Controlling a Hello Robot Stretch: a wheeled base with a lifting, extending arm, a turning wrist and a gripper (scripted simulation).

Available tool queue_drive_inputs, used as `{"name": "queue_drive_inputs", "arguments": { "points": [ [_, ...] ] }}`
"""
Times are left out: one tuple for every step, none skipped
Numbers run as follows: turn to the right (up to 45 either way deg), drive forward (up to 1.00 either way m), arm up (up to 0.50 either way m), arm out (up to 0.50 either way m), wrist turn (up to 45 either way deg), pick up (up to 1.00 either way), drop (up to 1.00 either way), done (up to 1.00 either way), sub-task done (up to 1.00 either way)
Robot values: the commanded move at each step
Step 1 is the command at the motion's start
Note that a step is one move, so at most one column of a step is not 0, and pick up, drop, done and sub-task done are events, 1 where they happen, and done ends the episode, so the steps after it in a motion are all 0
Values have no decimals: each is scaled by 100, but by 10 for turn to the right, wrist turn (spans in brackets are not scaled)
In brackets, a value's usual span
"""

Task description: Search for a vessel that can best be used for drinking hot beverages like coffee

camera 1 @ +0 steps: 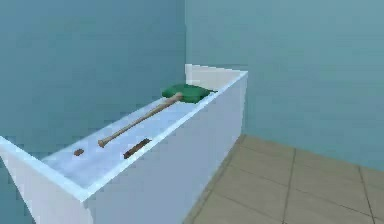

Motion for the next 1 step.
{"name": "queue_drive_inputs", "arguments": {
  "points": [
    [450, 0, 0, 0, 0, 0, 0, 0, 0]
  ]
}}
